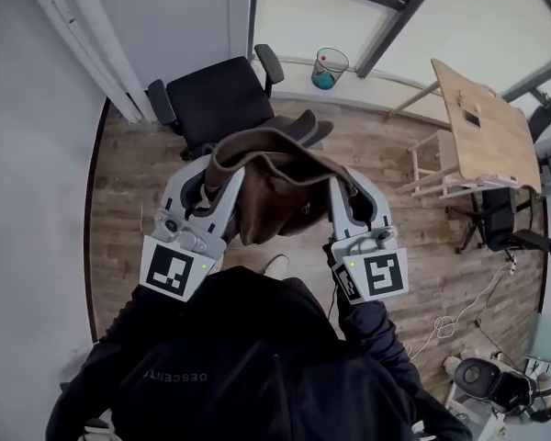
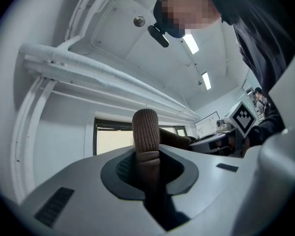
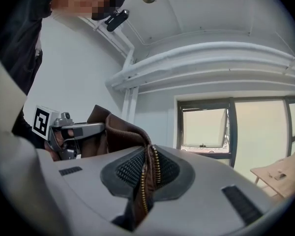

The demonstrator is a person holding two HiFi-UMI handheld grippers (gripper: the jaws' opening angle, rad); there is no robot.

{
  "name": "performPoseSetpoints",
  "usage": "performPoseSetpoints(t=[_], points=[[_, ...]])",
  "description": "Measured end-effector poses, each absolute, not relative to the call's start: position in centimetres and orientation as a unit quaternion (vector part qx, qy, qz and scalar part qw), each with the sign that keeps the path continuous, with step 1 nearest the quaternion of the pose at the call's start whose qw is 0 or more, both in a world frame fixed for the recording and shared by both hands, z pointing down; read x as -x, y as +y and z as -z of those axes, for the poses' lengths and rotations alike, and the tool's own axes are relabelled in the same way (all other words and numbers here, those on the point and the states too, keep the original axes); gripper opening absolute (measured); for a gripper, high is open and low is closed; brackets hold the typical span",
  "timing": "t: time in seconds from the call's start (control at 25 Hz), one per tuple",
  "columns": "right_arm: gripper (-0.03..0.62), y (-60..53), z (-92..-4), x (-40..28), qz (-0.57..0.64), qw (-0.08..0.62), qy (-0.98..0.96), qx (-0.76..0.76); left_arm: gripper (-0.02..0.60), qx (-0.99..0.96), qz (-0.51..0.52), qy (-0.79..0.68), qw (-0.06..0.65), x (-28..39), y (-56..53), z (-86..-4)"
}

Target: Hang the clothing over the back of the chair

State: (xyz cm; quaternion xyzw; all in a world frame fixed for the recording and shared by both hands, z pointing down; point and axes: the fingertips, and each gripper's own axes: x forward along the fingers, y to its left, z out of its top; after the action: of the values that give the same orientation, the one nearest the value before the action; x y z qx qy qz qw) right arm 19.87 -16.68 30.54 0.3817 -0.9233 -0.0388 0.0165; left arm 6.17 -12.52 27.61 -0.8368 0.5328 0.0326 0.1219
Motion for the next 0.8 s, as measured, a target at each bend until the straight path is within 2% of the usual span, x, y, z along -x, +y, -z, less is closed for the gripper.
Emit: performPoseSetpoints(t=[0.44, 0.8], points=[[0.041, -21.0, -29.3, -20.3, 0.048, -0.002, -0.957, -0.287, 0.064, 0.770, -0.007, 0.620, 0.149, -8.0, -13.7, -26.4], [0.041, -26.6, -28.4, -17.8, 0.053, -0.009, -0.962, -0.268, 0.064, 0.756, -0.010, 0.635, 0.159, -5.8, -18.9, -25.1]])
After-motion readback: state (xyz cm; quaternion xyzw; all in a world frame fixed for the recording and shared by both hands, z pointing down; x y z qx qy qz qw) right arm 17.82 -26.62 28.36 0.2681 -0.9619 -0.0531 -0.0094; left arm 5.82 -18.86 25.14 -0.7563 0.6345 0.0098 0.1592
